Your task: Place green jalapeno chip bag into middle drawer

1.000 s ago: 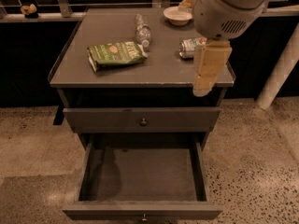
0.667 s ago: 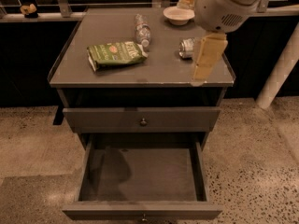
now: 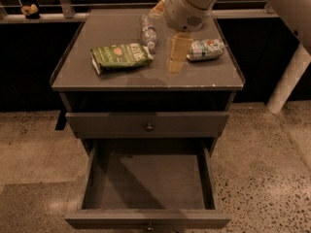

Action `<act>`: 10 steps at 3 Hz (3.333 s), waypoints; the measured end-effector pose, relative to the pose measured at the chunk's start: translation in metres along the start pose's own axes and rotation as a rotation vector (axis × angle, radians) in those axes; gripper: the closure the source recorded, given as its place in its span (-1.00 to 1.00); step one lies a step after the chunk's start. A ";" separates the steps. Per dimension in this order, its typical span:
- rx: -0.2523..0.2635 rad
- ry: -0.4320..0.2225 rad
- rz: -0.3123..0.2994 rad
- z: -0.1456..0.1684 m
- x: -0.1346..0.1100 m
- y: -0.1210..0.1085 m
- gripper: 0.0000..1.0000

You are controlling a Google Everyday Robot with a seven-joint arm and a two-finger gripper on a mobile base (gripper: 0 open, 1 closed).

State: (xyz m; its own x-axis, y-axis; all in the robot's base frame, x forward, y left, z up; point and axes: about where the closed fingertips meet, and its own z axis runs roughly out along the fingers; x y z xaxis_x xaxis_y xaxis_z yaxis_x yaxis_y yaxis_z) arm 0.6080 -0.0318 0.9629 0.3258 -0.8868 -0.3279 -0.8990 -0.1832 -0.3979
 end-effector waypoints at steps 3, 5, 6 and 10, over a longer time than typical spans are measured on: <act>0.071 -0.033 -0.098 0.020 -0.007 -0.054 -1.00; 0.144 -0.216 -0.210 0.050 -0.034 -0.130 -1.00; 0.144 -0.216 -0.210 0.050 -0.034 -0.130 -1.00; -0.047 -0.409 -0.257 0.173 -0.060 -0.119 -1.00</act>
Offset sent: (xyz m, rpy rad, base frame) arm 0.0439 0.0035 0.0127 0.0434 -0.1181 0.0038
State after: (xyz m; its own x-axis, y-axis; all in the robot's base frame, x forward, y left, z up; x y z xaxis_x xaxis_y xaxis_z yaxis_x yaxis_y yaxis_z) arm 0.7459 0.1170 0.8819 0.6193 -0.5723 -0.5375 -0.7832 -0.4021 -0.4743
